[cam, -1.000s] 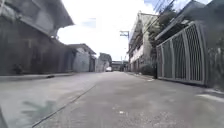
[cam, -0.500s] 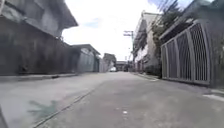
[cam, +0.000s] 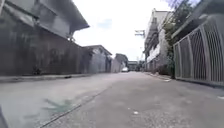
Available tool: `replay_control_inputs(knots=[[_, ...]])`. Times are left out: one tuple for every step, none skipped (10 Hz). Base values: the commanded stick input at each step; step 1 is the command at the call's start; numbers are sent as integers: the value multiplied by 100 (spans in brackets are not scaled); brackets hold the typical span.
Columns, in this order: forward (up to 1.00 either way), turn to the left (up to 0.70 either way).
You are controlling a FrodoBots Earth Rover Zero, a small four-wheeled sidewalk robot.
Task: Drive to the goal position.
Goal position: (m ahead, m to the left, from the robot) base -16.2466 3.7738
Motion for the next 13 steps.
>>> replay_control_inputs(knots=[[0, 70], [0, 70], [0, 70], [0, 70], [0, 70], [0, 70], [0, 70], [0, 70], [0, 70], [0, 70], [0, 70], [0, 70], [0, 70]])
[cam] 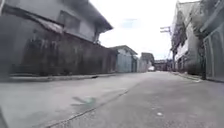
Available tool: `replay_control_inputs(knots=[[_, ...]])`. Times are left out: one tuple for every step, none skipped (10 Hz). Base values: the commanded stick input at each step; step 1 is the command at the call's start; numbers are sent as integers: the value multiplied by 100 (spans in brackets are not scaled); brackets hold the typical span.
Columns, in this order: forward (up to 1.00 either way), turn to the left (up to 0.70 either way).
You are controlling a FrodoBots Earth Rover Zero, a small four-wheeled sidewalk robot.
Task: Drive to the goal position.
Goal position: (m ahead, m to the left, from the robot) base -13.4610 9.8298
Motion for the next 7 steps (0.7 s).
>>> replay_control_inputs(knots=[[0, 70], [0, 70], [0, 70], [0, 70], [0, 70], [0, 70], [0, 70]])
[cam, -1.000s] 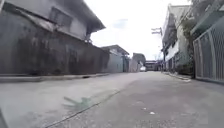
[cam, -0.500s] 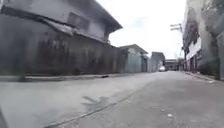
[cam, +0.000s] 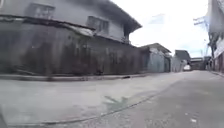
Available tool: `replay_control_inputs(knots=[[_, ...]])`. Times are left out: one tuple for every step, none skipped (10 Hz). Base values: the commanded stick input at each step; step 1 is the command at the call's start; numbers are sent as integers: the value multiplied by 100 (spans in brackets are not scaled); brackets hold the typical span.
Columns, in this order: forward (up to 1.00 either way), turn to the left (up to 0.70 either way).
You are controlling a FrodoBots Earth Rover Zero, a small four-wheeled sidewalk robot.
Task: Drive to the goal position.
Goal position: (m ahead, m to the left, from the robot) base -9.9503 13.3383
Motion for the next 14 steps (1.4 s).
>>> replay_control_inputs(knots=[[0, 70], [0, 70], [0, 70], [0, 70], [0, 70], [0, 70], [0, 70], [0, 70], [0, 70], [0, 70], [0, 70], [0, 70], [0, 70], [0, 70]])
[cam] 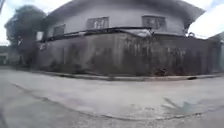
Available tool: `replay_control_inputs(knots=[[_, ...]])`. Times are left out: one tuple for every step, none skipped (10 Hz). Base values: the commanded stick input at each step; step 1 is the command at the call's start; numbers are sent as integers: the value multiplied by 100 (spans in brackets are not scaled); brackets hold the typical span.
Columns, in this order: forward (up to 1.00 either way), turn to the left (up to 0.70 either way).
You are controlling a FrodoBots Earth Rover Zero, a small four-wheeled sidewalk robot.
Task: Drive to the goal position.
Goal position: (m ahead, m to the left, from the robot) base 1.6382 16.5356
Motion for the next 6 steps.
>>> replay_control_inputs(knots=[[0, 70], [0, 70], [0, 70], [0, 70], [0, 70], [0, 70]])
